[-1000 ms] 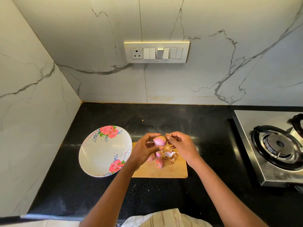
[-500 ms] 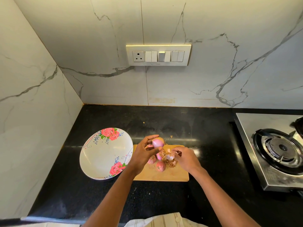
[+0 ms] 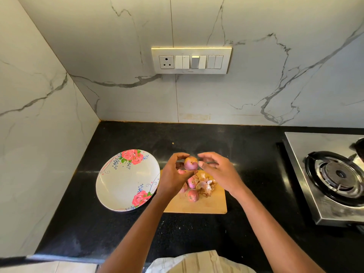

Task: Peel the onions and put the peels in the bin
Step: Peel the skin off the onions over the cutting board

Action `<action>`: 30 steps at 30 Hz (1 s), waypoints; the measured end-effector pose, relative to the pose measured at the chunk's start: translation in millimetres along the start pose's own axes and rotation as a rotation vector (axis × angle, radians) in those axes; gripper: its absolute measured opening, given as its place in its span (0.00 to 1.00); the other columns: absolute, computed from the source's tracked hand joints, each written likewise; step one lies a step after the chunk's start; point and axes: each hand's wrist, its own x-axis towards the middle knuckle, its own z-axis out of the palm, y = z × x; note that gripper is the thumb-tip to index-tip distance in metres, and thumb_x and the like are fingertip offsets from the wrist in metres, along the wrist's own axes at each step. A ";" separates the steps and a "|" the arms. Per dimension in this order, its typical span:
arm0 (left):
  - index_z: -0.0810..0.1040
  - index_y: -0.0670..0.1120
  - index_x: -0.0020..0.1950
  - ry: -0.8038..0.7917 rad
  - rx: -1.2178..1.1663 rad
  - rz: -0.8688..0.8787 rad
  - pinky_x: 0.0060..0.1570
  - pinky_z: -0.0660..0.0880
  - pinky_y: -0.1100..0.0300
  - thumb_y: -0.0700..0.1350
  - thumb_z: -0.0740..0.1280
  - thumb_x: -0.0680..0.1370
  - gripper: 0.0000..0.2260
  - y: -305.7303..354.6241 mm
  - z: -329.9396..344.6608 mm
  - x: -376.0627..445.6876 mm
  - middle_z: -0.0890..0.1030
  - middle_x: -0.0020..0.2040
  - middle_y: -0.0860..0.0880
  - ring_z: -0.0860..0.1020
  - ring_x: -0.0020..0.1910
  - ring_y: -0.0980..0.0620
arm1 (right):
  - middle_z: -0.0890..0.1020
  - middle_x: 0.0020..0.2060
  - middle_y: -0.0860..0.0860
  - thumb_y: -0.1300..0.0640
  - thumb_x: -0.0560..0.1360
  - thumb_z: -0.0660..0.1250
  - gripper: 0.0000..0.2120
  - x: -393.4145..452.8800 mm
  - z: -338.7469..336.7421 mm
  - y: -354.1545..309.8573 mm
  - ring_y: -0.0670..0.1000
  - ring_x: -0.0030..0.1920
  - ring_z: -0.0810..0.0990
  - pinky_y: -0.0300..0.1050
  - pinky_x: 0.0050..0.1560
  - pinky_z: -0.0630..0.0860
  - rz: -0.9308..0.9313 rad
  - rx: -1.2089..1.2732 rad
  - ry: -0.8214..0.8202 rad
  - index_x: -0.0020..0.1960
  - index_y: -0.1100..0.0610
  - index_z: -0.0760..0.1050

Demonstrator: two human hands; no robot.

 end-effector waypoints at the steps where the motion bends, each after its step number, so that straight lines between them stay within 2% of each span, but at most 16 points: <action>1: 0.74 0.60 0.59 0.011 0.014 0.019 0.47 0.74 0.75 0.49 0.79 0.72 0.21 0.6 1.6 -0.2 0.79 0.55 0.63 0.78 0.53 0.67 | 0.83 0.55 0.38 0.46 0.78 0.71 0.12 -0.4 2.0 -2.5 0.40 0.55 0.82 0.41 0.54 0.80 -0.008 0.015 -0.033 0.61 0.42 0.80; 5: 0.74 0.58 0.61 0.011 0.033 0.051 0.49 0.74 0.75 0.49 0.79 0.73 0.21 3.8 7.4 -1.3 0.79 0.56 0.63 0.79 0.55 0.63 | 0.84 0.54 0.37 0.50 0.78 0.72 0.11 -2.9 3.8 0.3 0.41 0.56 0.82 0.45 0.58 0.81 -0.016 0.093 0.021 0.60 0.45 0.81; 10: 0.75 0.54 0.63 0.026 0.014 0.039 0.50 0.75 0.75 0.49 0.80 0.71 0.23 -1.8 1.0 -1.7 0.80 0.56 0.63 0.79 0.54 0.67 | 0.86 0.53 0.47 0.55 0.80 0.70 0.11 -5.0 6.3 0.4 0.47 0.56 0.84 0.48 0.58 0.82 0.038 0.281 0.004 0.61 0.51 0.81; 15: 0.76 0.61 0.61 0.039 0.012 0.085 0.52 0.76 0.73 0.50 0.78 0.73 0.20 -0.5 2.5 -3.0 0.80 0.58 0.63 0.79 0.57 0.64 | 0.86 0.54 0.48 0.50 0.76 0.74 0.17 -7.4 9.6 -4.1 0.47 0.56 0.84 0.45 0.57 0.82 0.050 0.316 -0.003 0.63 0.52 0.78; 18: 0.76 0.65 0.60 -0.015 -0.026 0.077 0.54 0.76 0.71 0.50 0.77 0.74 0.19 6.3 5.2 -2.0 0.81 0.60 0.60 0.80 0.59 0.60 | 0.86 0.52 0.50 0.52 0.77 0.74 0.16 -8.7 11.8 -5.3 0.48 0.54 0.85 0.46 0.56 0.83 0.052 0.331 0.024 0.63 0.53 0.77; 21: 0.76 0.58 0.66 -0.093 -0.123 0.040 0.58 0.78 0.65 0.48 0.76 0.75 0.21 8.5 2.4 -1.1 0.81 0.62 0.59 0.80 0.60 0.60 | 0.87 0.49 0.55 0.54 0.79 0.71 0.15 -11.9 10.2 -8.1 0.52 0.53 0.86 0.46 0.56 0.82 0.067 0.453 -0.005 0.63 0.56 0.76; 24: 0.74 0.55 0.67 -0.109 -0.201 -0.026 0.60 0.78 0.64 0.51 0.76 0.74 0.23 9.0 -3.4 -1.0 0.81 0.62 0.58 0.80 0.61 0.60 | 0.87 0.52 0.52 0.52 0.78 0.70 0.15 -12.6 5.2 -8.7 0.51 0.56 0.85 0.45 0.54 0.81 0.074 0.478 -0.024 0.63 0.56 0.78; 27: 0.76 0.55 0.67 -0.119 -0.207 -0.047 0.63 0.78 0.57 0.56 0.73 0.74 0.22 8.0 -4.2 0.0 0.82 0.62 0.57 0.80 0.62 0.58 | 0.86 0.52 0.49 0.52 0.78 0.71 0.13 -10.3 0.6 -8.6 0.49 0.56 0.84 0.42 0.50 0.81 0.044 0.416 -0.012 0.60 0.55 0.80; 30: 0.75 0.57 0.70 -0.149 -0.245 -0.059 0.61 0.78 0.59 0.55 0.70 0.77 0.20 11.2 -4.1 0.9 0.81 0.64 0.58 0.79 0.65 0.57 | 0.86 0.53 0.48 0.54 0.77 0.72 0.14 -6.6 -2.0 -11.7 0.48 0.56 0.84 0.43 0.50 0.83 -0.014 0.345 0.005 0.63 0.53 0.80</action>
